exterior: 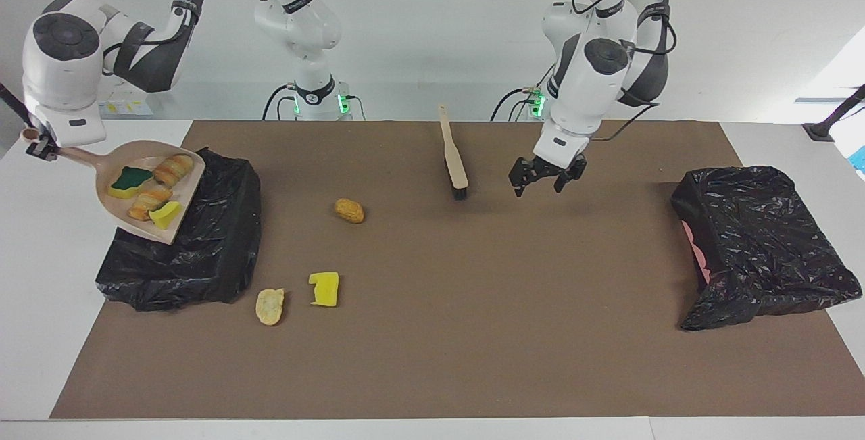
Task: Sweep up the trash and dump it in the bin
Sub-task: 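Carry the loaded dustpan with the right gripper toward the nearby black bag, then tip the dustpan over the black bag with the right gripper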
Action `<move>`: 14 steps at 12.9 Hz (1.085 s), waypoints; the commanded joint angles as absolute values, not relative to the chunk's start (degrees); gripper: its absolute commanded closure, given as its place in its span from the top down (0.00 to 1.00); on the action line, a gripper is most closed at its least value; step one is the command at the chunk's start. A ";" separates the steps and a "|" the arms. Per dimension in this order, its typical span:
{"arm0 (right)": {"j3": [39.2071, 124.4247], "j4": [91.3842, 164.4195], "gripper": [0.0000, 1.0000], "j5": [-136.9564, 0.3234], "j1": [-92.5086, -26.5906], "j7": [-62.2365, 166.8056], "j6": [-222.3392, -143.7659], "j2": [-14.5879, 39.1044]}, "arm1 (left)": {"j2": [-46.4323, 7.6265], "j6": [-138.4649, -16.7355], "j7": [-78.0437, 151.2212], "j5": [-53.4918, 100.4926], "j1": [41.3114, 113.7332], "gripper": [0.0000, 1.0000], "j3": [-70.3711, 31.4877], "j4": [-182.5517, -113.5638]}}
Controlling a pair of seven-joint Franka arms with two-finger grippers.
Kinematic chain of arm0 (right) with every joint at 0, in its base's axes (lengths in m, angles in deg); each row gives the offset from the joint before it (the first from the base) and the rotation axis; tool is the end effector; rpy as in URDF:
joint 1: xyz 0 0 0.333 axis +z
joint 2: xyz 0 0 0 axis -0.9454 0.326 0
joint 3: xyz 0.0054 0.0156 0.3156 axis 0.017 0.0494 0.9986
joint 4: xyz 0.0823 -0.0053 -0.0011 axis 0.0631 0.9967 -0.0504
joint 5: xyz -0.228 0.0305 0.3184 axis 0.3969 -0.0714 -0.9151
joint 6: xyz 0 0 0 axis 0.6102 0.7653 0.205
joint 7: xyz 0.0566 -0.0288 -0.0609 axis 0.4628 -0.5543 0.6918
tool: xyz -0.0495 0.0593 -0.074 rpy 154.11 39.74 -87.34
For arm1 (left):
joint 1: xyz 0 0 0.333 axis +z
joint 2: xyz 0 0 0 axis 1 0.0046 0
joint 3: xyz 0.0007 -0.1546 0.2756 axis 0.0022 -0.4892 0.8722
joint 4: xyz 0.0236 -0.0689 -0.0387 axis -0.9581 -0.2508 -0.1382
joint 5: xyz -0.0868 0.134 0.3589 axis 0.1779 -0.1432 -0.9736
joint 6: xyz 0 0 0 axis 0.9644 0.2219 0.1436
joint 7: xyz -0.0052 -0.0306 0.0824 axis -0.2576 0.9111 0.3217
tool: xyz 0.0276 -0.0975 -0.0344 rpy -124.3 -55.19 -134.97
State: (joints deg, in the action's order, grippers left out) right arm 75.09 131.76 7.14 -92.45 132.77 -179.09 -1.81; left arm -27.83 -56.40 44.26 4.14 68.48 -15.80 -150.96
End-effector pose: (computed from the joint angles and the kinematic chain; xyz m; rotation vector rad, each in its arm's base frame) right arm 0.5270 -0.2504 0.5217 1.8967 1.7182 -0.7377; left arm 0.5315 -0.2062 0.4678 3.0299 0.1316 0.0348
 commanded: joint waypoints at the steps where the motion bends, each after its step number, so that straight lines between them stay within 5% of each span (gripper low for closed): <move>1: 75.32 136.02 0.00 11.92 -90.41 126.84 -179.36 -5.45 | -27.09 -47.09 34.27 3.37 74.43 1.00 -16.50 -143.65; 8: 75.41 138.67 0.00 26.32 -79.16 114.61 -166.28 -8.62 | -26.83 -31.51 23.34 2.93 83.50 1.00 -16.15 -130.28; 14: 77.33 133.76 0.00 30.74 -75.81 116.08 -160.03 -8.97 | -28.93 -32.64 18.42 0.21 83.15 1.00 -15.01 -130.17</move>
State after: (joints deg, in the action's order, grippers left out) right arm 75.92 135.69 29.55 -75.73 114.51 -161.87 -8.31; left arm -28.29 -33.29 20.17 2.00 83.31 -15.15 -130.46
